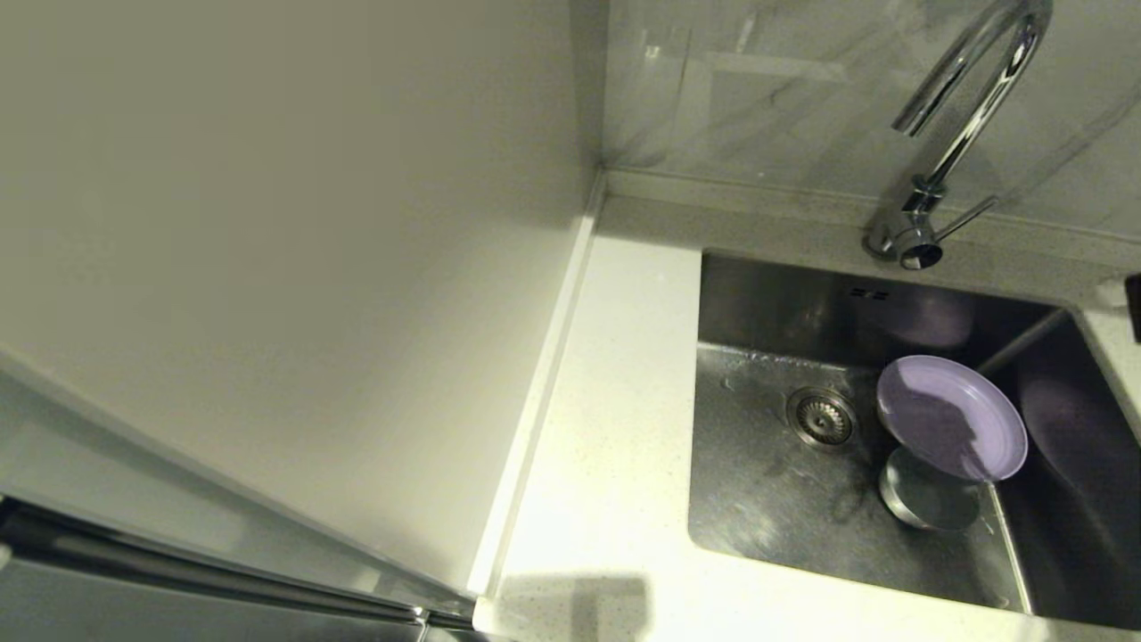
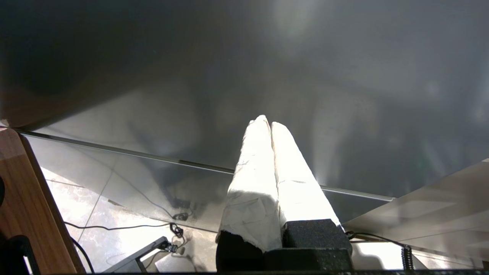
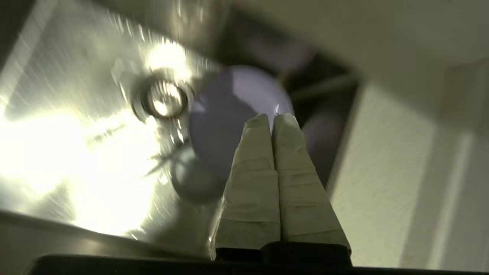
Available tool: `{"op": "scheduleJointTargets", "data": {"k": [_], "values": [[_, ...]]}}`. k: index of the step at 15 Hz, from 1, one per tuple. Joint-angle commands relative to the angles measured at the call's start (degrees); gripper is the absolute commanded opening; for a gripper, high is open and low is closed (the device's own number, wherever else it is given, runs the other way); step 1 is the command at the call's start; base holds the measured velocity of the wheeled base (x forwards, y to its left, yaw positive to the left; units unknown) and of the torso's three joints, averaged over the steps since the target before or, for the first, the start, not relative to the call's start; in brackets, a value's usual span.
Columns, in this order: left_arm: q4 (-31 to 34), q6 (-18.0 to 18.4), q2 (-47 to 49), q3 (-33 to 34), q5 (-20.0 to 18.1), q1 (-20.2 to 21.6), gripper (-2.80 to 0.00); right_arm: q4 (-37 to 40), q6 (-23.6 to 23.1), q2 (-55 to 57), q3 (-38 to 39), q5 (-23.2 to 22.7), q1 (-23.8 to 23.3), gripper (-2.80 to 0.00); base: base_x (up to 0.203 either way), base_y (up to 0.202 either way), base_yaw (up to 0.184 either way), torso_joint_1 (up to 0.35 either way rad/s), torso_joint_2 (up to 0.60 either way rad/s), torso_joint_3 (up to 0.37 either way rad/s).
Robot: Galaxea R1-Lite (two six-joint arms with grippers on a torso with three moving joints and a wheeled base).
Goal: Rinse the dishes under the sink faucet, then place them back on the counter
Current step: Turn on the faucet
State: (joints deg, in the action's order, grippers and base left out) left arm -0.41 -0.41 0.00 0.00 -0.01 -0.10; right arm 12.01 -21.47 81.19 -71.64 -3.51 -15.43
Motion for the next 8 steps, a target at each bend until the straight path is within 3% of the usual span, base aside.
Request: {"op": "scheduleJointTargets", "data": {"k": [1, 3, 4, 5, 8], "values": [[-0.02, -0.02, 0.00, 0.18, 0.01, 0.01, -2.80, 28.95, 3.28, 0.87, -16.96, -0.56, 0.58, -2.80, 0.000, 0.000, 0.000, 0.000, 0.00, 0.000], [-0.02, -0.02, 0.00, 0.18, 0.01, 0.01, -2.80, 53.27, 6.08, 3.34, -25.63, -0.62, 1.04, -2.80, 0.000, 0.000, 0.000, 0.000, 0.00, 0.000], [-0.02, -0.02, 0.00, 0.18, 0.01, 0.01, -2.80, 60.51, 7.21, 4.62, -27.60, -0.08, 1.24, -2.80, 0.000, 0.000, 0.000, 0.000, 0.00, 0.000], [-0.02, -0.02, 0.00, 0.18, 0.01, 0.01, -2.80, 64.54, 7.92, 6.07, -28.56, 0.80, 1.34, -2.80, 0.000, 0.000, 0.000, 0.000, 0.00, 0.000], [-0.02, -0.02, 0.00, 0.18, 0.01, 0.01, -2.80, 66.32, 5.37, 7.75, -27.91, 0.27, -0.11, -2.80, 0.000, 0.000, 0.000, 0.000, 0.00, 0.000]]}}
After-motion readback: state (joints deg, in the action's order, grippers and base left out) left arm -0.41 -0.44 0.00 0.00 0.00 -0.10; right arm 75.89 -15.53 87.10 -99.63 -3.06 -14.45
